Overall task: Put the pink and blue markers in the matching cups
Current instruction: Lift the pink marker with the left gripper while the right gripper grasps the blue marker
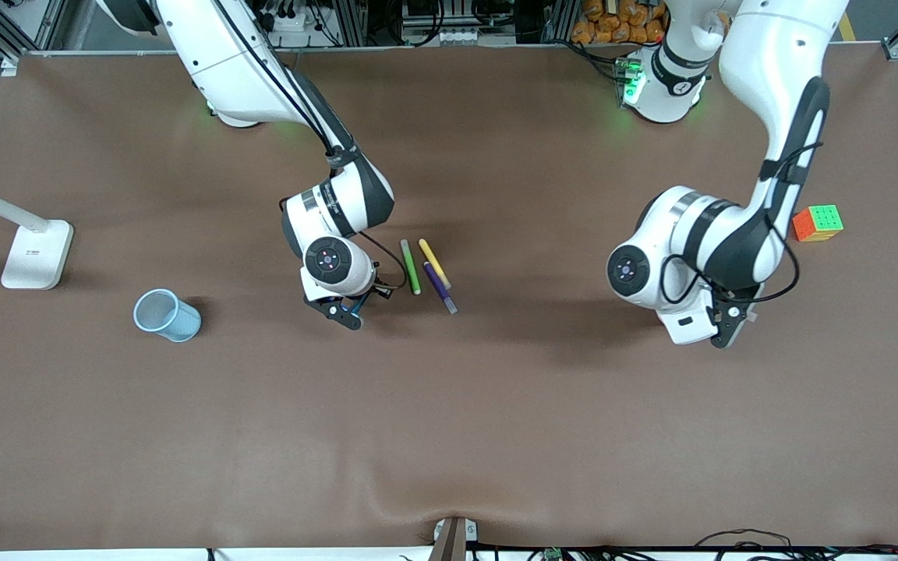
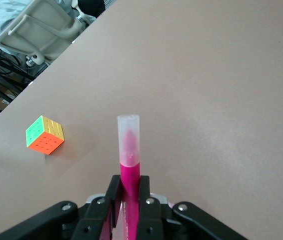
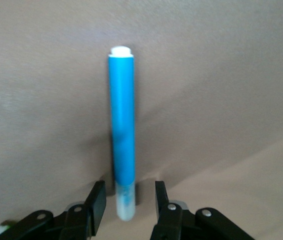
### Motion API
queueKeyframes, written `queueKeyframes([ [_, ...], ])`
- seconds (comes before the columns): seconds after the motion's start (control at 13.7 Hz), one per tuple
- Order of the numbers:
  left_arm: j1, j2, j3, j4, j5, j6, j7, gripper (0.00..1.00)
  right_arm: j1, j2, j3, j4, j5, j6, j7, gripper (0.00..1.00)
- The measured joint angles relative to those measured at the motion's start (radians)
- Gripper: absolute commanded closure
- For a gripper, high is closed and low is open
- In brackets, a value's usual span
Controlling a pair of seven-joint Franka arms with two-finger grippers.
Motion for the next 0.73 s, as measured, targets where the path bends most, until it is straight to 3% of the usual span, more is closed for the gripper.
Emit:
queueKeyframes([
  [0.07, -0.001, 0.013, 0.0, 0.0, 0.012, 0.001, -0.019, 0.94, 0.0, 0.0, 0.0, -0.002, 0.0, 0.007, 0.0, 0.64],
  [0.15, -0.001, 0.022, 0.0, 0.0, 0.018, 0.001, -0.03, 0.86, 0.001, 0.0, 0.0, -0.002, 0.0, 0.01, 0.0, 0.75],
  [0.22, -0.001, 0.025, 0.0, 0.0, 0.02, 0.001, -0.032, 0.69, 0.003, 0.0, 0.001, -0.002, 0.0, 0.018, 0.0, 0.86],
  [0.29, -0.001, 0.025, 0.0, 0.0, 0.02, 0.001, -0.032, 0.61, 0.003, 0.0, 0.001, -0.002, 0.0, 0.019, 0.0, 1.0],
  [0.51, -0.001, 0.025, 0.0, 0.0, 0.021, 0.001, -0.031, 0.51, 0.004, -0.001, 0.001, -0.002, 0.0, 0.022, 0.0, 1.0],
  [0.73, -0.001, 0.025, 0.0, 0.001, 0.021, 0.001, -0.03, 0.51, 0.004, -0.003, -0.003, 0.001, 0.0, 0.02, 0.0, 1.0],
])
